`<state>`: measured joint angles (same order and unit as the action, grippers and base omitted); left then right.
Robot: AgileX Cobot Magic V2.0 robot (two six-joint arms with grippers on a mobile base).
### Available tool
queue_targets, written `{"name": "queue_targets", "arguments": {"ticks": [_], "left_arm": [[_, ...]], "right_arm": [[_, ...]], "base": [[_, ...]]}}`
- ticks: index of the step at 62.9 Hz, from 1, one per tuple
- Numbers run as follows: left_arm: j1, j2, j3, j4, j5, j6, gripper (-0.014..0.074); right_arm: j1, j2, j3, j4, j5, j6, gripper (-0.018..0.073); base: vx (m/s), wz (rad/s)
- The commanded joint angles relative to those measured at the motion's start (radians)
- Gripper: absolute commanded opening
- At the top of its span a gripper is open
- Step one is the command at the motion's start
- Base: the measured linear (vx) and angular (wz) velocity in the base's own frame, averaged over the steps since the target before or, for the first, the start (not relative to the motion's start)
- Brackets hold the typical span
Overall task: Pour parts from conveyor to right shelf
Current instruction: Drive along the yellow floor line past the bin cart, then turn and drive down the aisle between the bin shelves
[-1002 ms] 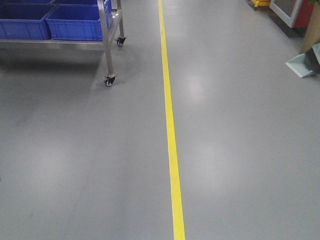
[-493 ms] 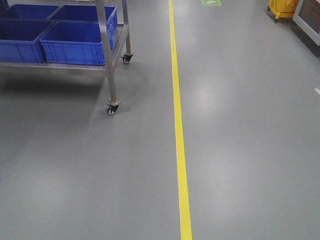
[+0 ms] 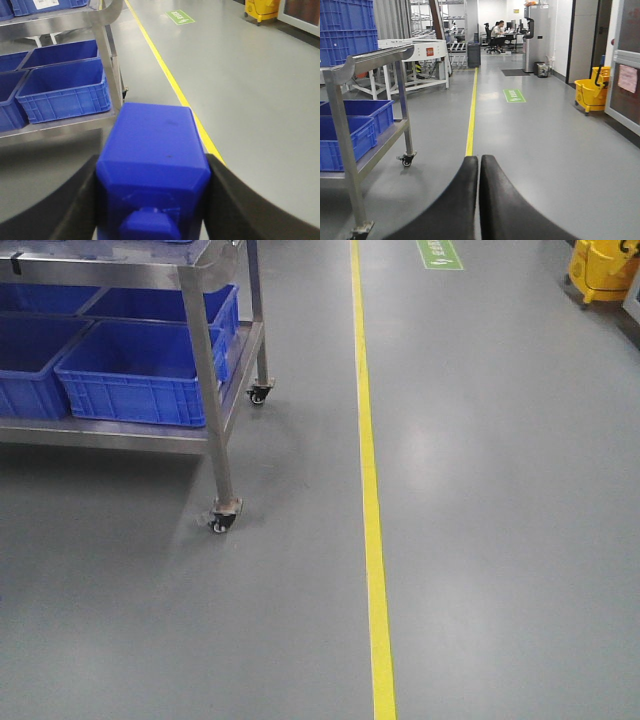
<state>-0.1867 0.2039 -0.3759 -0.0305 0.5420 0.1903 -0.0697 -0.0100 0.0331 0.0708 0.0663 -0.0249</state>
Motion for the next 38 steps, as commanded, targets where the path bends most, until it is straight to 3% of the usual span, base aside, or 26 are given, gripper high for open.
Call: {"name": "queue_targets", "arguments": {"ticks": [1,20,38], "left_arm": [[-0.008,0.008,-0.026,-0.008,-0.083,-0.011,-0.0006],[-0.008,0.008,-0.026,-0.008,-0.083,-0.011,-0.0006],[-0.008,0.012,-0.026,-0.008,-0.083,-0.011,-0.0006]], "right_arm": [[-0.004,-0.018,0.015,-0.006,-0.073,-0.008,-0.0009],[-0.004,-0.018,0.015,-0.006,-0.073,-0.008,-0.0009],[-0.005,-0.018,0.015,-0.006,-0.073,-0.008,-0.0009]], "base": [[0.62,0.10],[0.57,0.27],[0.43,0.79]]}}
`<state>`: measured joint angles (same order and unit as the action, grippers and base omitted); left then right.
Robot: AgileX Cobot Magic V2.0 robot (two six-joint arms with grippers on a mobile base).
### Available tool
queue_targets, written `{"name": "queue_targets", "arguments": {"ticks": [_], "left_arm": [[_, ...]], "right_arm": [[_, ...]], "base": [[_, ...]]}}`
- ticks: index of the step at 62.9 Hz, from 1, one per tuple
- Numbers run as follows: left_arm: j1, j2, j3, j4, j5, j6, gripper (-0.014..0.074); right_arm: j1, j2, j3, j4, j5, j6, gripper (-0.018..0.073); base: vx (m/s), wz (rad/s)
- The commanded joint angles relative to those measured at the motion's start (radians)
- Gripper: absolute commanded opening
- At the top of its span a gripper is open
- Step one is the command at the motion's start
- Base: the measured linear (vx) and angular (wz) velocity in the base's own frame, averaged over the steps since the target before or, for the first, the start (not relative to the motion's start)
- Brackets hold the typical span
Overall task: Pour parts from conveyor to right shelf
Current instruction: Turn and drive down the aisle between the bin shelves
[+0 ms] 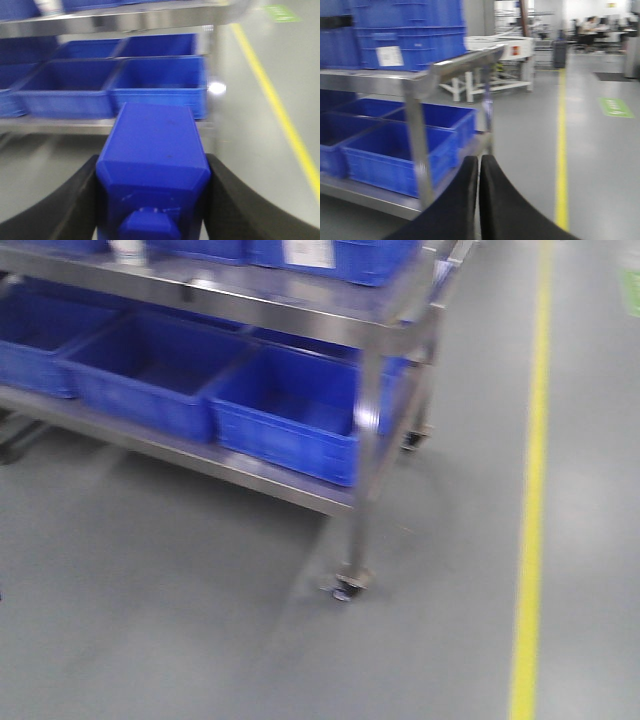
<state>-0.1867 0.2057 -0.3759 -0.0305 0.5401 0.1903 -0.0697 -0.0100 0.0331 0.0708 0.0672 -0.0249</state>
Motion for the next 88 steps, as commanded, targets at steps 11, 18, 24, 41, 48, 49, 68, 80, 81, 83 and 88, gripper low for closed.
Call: {"name": "queue_targets", "arguments": {"ticks": [11,18,24,41,48,49,68,80,81,83,88], "left_arm": [[-0.008,0.010,-0.026,-0.008,-0.081,-0.011,-0.0006],[-0.008,0.010,-0.026,-0.008,-0.081,-0.011,-0.0006],[-0.008,0.010,-0.026,-0.008,-0.081,-0.011,-0.0006],[-0.008,0.010,-0.026,-0.008,-0.081,-0.011,-0.0006],[-0.008,0.010,-0.026,-0.008,-0.081,-0.011,-0.0006],[-0.008,0.010,-0.026,-0.008,-0.081,-0.011,-0.0006],[-0.008,0.010,-0.026,-0.008,-0.081,-0.011,-0.0006],[-0.008,0.010,-0.026,-0.008,-0.081,-0.011,-0.0006],[-0.008,0.010,-0.026,-0.008,-0.081,-0.011,-0.0006],[-0.008,0.010,-0.026,-0.008,-0.081,-0.011,-0.0006],[-0.008,0.010,-0.026,-0.008,-0.081,-0.011,-0.0006]], "right_arm": [[-0.005,-0.018,0.015,-0.006,-0.074,-0.008,-0.0009],[-0.005,-0.018,0.015,-0.006,-0.074,-0.008,-0.0009],[-0.005,-0.018,0.015,-0.006,-0.074,-0.008,-0.0009],[-0.005,-0.018,0.015,-0.006,-0.074,-0.008,-0.0009],[-0.005,-0.018,0.015,-0.006,-0.074,-0.008,-0.0009],[-0.005,-0.018,0.015,-0.006,-0.074,-0.008,-0.0009],[-0.005,-0.018,0.015,-0.006,-0.074,-0.008,-0.0009],[-0.005,-0.018,0.015,-0.006,-0.074,-0.008,-0.0009],[-0.005,-0.018,0.015,-0.006,-0.074,-0.008,-0.0009],[-0.005,-0.018,0.015,-0.006,-0.074,-0.008,-0.0009],[-0.005,-0.018,0.015,-0.006,-0.073,-0.008,-0.0009]], "base": [[0.34,1.01],[0.30,1.05],[0.27,1.04],[0.24,0.95],[0.22,0.90],[0.21,0.88],[0.18,0.76],[0.17,0.40],[0.20,0.25],[0.21,0.23],[0.24,0.19]]}}
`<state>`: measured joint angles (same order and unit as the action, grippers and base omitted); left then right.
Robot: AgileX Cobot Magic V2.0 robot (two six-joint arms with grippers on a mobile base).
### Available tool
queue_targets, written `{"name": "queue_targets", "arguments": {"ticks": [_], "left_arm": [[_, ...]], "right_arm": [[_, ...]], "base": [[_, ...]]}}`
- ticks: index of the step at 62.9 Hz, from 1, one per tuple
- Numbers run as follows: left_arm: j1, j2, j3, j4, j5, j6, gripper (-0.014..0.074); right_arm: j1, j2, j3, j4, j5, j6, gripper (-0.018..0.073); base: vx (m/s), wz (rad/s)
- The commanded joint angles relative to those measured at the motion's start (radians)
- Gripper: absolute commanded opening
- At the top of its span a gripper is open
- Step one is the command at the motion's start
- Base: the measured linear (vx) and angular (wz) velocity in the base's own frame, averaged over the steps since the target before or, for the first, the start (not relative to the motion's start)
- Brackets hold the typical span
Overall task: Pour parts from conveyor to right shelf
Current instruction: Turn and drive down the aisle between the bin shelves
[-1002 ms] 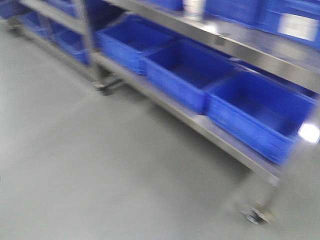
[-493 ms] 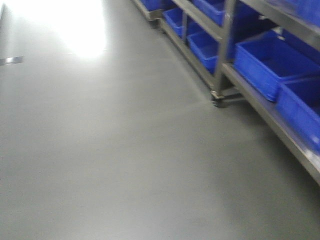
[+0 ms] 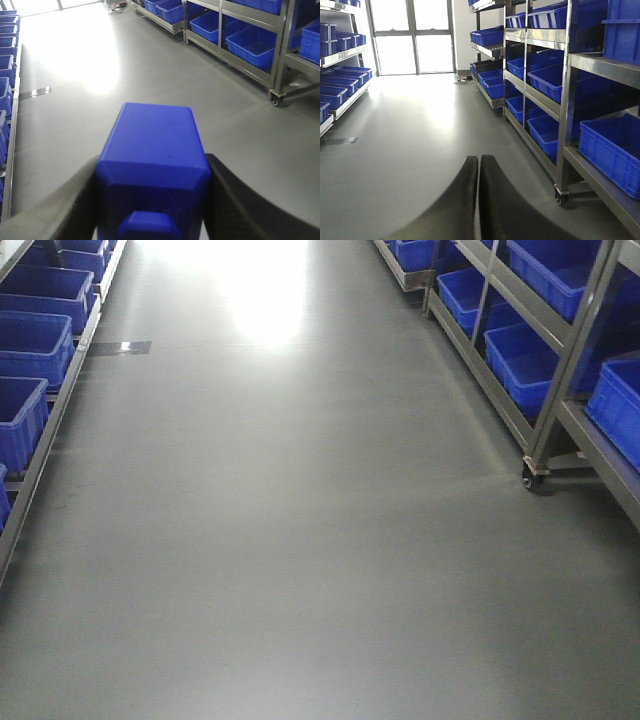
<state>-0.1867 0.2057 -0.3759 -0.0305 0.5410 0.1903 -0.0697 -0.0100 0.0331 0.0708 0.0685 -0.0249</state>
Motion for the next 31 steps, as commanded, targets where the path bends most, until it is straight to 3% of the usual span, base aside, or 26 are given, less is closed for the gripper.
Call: {"name": "queue_targets", "arguments": {"ticks": [1,31], "left_arm": [[-0.008,0.010,-0.026,-0.008,-0.082,-0.011,-0.0006],[-0.008,0.010,-0.026,-0.008,-0.082,-0.011,-0.0006]], "right_arm": [[-0.005,-0.018,0.015,-0.006,-0.074,-0.008,-0.0009],[-0.005,-0.018,0.015,-0.006,-0.074,-0.008,-0.0009]], "base": [[0.27,0.14],[0.43,0.01]]}}
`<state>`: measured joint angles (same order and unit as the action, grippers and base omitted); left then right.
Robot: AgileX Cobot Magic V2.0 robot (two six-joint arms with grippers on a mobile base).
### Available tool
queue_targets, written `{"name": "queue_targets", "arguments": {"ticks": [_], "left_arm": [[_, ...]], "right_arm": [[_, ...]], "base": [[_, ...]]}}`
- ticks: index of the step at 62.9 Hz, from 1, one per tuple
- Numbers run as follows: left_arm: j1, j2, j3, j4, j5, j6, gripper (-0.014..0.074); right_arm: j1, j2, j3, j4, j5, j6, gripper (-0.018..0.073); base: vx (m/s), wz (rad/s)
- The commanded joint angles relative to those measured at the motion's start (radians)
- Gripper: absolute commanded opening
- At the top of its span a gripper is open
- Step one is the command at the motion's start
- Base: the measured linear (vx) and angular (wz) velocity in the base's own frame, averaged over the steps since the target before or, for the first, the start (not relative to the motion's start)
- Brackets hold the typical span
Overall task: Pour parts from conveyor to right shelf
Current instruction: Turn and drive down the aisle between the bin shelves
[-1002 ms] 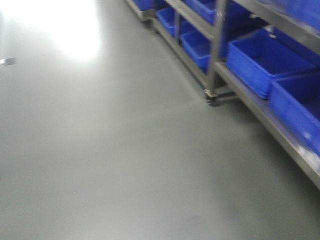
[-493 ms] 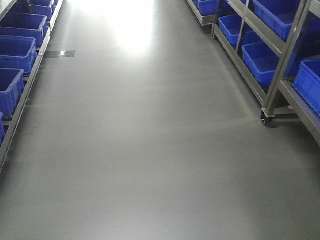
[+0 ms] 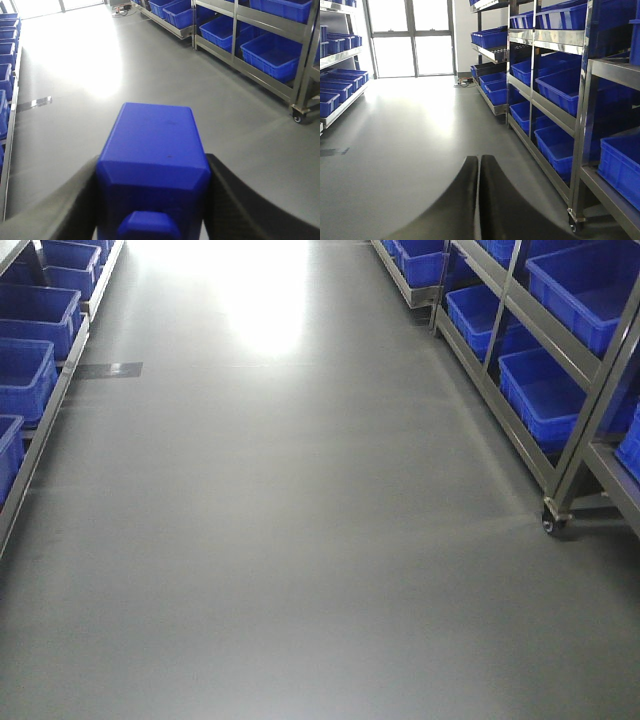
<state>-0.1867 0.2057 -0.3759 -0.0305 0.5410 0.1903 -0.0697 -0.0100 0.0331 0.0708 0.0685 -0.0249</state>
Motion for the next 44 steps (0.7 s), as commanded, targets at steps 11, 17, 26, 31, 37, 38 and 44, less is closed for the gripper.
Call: {"name": "queue_targets", "arguments": {"ticks": [11,17,26,31,37,38,44], "left_arm": [[-0.008,0.010,-0.026,-0.008,-0.082,-0.011,-0.0006],[-0.008,0.010,-0.026,-0.008,-0.082,-0.011,-0.0006],[-0.008,0.010,-0.026,-0.008,-0.082,-0.011,-0.0006],[-0.008,0.010,-0.026,-0.008,-0.082,-0.011,-0.0006],[-0.008,0.010,-0.026,-0.008,-0.082,-0.011,-0.0006],[-0.008,0.010,-0.026,-0.008,-0.082,-0.011,-0.0006],[-0.008,0.010,-0.026,-0.008,-0.082,-0.011,-0.0006]], "right_arm": [[-0.005,-0.018,0.015,-0.006,-0.074,-0.008,-0.0009],[-0.005,-0.018,0.015,-0.006,-0.074,-0.008,-0.0009],[-0.005,-0.018,0.015,-0.006,-0.074,-0.008,-0.0009],[-0.005,-0.018,0.015,-0.006,-0.074,-0.008,-0.0009],[-0.005,-0.018,0.015,-0.006,-0.074,-0.008,-0.0009],[-0.005,-0.018,0.015,-0.006,-0.074,-0.008,-0.0009],[-0.005,-0.018,0.015,-0.006,-0.074,-0.008,-0.0009]], "base": [[0.57,-0.05],[0.59,-0.03],[0.61,0.01],[0.63,0.05],[0.65,0.06],[0.65,0.09],[0.65,0.11]]}}
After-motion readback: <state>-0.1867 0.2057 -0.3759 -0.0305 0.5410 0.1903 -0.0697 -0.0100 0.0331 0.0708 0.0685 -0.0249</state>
